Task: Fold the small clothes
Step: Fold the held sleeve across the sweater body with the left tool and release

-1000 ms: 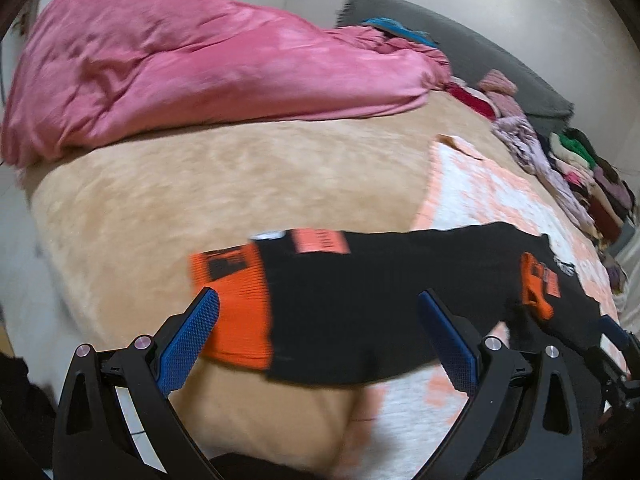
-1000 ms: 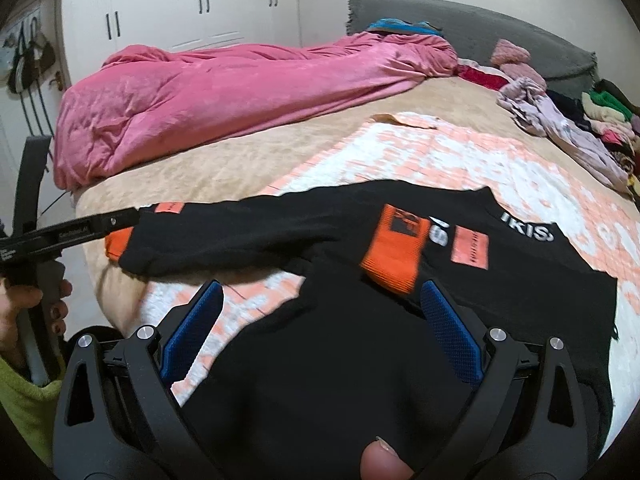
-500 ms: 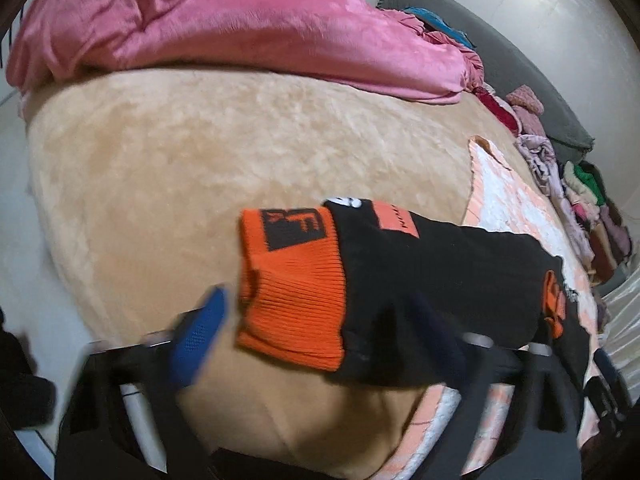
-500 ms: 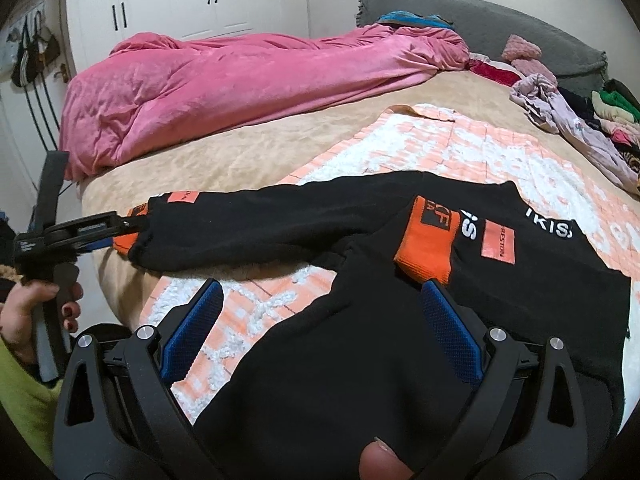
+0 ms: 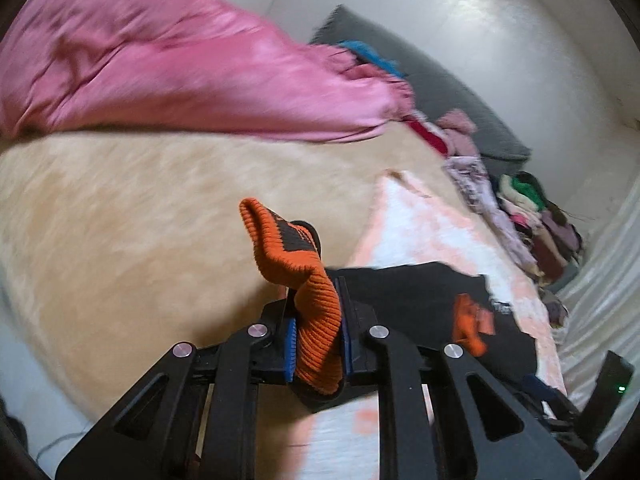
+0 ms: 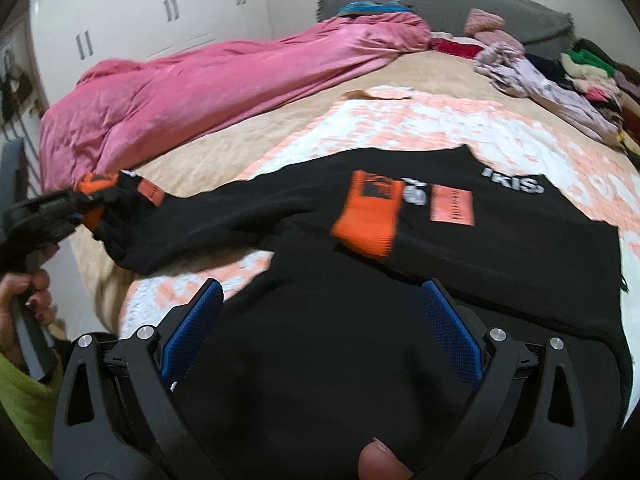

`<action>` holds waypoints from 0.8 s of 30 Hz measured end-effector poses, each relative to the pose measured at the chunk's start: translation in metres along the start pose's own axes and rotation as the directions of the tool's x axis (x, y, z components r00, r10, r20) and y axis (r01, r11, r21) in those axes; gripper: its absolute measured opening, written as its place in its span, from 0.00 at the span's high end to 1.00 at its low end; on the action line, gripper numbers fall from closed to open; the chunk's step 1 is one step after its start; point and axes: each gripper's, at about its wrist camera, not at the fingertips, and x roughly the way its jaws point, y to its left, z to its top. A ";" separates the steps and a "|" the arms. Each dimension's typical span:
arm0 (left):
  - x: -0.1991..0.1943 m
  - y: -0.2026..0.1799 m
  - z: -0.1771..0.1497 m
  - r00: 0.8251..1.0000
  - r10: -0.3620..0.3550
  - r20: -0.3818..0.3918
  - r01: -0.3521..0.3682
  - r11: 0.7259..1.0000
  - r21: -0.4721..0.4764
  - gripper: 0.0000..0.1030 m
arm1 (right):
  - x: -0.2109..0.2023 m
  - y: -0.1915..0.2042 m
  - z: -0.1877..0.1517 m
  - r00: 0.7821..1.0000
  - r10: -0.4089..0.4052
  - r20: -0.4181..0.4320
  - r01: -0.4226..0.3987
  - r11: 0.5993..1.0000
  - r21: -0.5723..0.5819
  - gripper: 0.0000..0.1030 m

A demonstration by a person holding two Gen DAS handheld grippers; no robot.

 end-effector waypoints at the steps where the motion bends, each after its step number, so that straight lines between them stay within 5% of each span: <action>1: -0.001 -0.011 0.002 1.000 -0.016 0.006 0.016 1.000 0.020 0.85 | -0.003 -0.007 0.000 1.000 -0.007 0.005 0.007 1.000 0.015 0.09; 13: 0.044 -0.167 -0.017 0.969 -0.225 -0.099 0.243 0.941 0.235 0.85 | -0.040 -0.106 -0.007 0.987 -0.151 0.058 0.132 0.960 0.247 0.09; 24: 0.118 -0.231 -0.074 0.920 -0.254 -0.300 0.348 0.880 0.323 0.85 | -0.068 -0.183 -0.025 0.957 -0.285 0.054 0.236 0.874 0.424 0.09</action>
